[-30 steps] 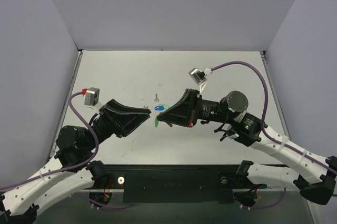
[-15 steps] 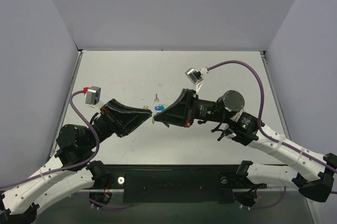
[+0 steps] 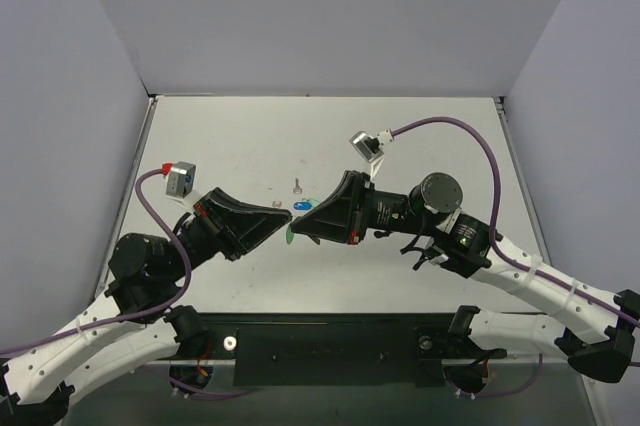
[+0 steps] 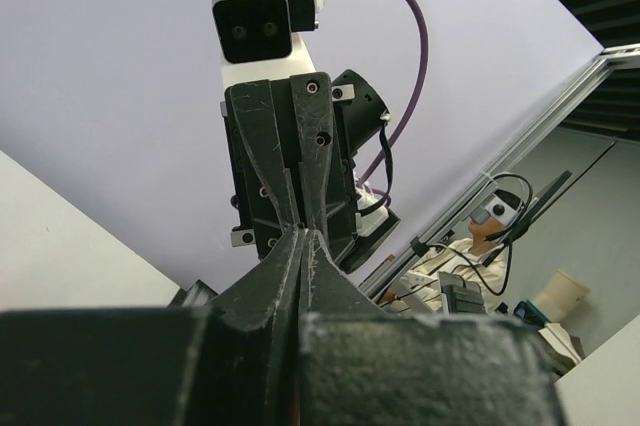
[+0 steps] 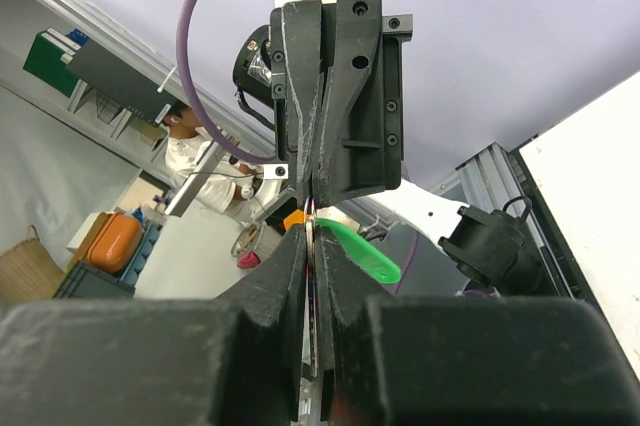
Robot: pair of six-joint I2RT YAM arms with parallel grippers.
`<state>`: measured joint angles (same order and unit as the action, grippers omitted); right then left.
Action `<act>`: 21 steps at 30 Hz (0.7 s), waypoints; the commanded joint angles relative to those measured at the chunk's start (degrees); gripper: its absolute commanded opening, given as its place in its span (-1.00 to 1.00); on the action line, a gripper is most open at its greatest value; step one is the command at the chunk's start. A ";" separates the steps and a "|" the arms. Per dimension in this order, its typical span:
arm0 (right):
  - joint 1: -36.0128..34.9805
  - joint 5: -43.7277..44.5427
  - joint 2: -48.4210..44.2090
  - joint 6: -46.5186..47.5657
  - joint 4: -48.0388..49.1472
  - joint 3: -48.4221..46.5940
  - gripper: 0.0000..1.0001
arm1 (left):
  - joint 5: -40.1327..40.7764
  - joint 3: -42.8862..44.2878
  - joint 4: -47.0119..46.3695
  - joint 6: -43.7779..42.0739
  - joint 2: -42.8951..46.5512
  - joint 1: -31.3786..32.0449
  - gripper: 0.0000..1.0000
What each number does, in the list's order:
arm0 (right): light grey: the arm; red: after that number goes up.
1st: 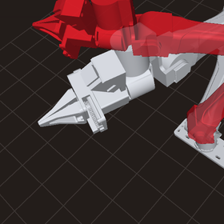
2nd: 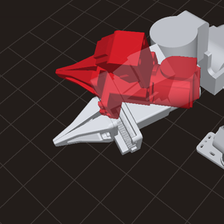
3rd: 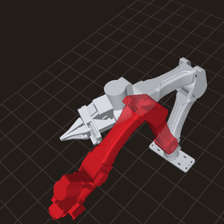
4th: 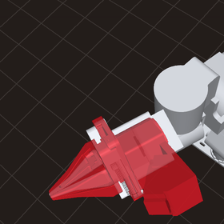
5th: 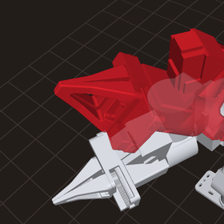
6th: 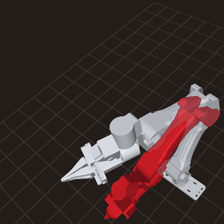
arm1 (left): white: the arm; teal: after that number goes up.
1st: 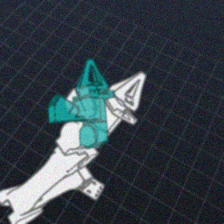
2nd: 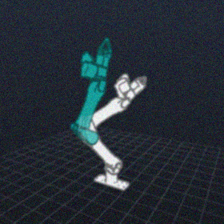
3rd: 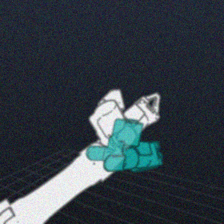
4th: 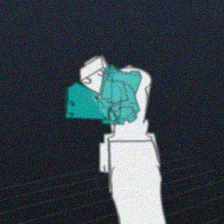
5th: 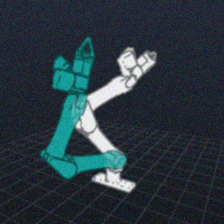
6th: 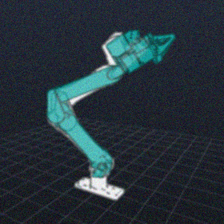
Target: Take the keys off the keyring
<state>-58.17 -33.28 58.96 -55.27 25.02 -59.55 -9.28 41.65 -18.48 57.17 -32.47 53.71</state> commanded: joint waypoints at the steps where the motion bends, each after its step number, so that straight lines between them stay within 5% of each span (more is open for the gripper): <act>1: -0.63 -0.03 0.19 1.30 2.93 -3.20 -1.00 | -0.74 3.26 0.19 -1.18 -0.58 0.51 -1.00; 11: -0.71 -1.09 0.98 6.91 -7.08 -6.98 -1.00 | -1.18 10.63 17.56 -7.76 0.57 0.69 -1.00; 21: -2.12 -3.37 3.97 14.12 -21.13 -14.36 -1.00 | -9.79 20.31 30.70 -14.36 -3.91 0.69 -1.00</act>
<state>-59.42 -35.18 61.95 -45.84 8.60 -70.00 -13.52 57.47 8.16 46.30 -34.85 54.17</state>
